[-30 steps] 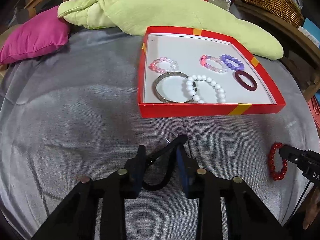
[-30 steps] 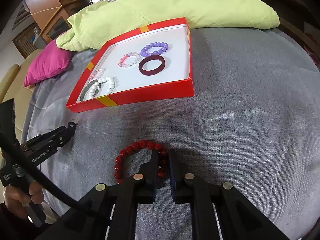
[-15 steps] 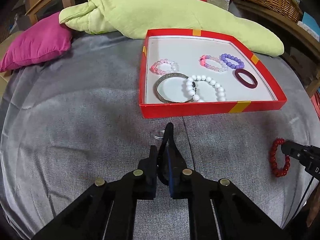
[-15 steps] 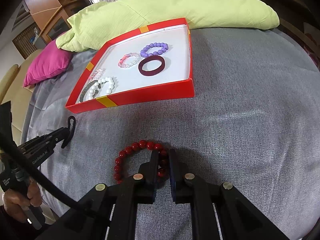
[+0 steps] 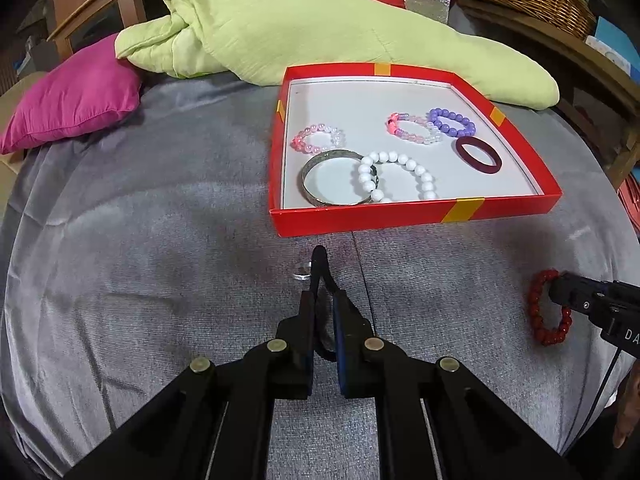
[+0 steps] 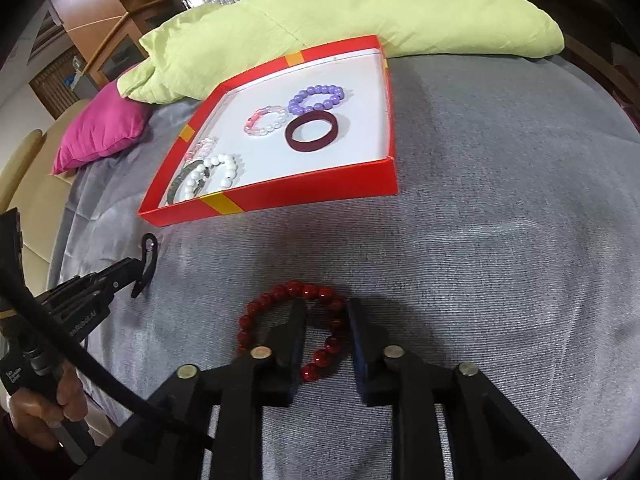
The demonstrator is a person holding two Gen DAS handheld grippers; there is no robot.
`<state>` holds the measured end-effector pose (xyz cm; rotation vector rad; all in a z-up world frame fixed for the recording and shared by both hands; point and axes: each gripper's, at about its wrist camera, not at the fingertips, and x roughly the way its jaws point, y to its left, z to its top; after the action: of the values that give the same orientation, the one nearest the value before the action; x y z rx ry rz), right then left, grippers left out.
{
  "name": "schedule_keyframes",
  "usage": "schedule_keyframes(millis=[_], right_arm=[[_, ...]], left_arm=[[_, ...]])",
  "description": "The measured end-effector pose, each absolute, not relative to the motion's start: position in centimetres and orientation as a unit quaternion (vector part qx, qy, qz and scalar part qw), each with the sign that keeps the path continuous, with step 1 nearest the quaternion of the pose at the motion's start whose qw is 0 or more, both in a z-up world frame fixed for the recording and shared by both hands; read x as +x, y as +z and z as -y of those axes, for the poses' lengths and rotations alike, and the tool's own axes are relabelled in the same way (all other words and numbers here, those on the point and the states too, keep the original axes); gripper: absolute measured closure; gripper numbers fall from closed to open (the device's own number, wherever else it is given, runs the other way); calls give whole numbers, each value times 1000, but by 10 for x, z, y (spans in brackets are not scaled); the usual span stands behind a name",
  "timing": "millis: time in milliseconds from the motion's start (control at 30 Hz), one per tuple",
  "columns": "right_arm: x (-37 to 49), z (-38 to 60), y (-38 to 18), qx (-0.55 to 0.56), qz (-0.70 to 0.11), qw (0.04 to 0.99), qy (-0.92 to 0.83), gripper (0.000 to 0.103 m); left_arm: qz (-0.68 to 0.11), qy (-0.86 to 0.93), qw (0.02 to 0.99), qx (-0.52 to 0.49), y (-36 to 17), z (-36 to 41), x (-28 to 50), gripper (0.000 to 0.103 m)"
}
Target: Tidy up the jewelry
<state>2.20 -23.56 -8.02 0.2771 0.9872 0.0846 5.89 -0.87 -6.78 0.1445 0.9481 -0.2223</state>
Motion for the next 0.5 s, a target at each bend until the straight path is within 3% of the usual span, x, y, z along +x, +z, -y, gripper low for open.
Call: schedule_keyframes(millis=[233,333,500], right_arm=[[20,222,-79,81,-468,879,38,71],[19,217,-78,46,-465,884,28,82],[17,212,-78,12,-458,888,18,93]], left_arm=[[-450,-109,882,80,-65,11,53,94],[-449,-109,883,83,-64,12,51,94],[-448,-111,883,83,-63,12,49,94]])
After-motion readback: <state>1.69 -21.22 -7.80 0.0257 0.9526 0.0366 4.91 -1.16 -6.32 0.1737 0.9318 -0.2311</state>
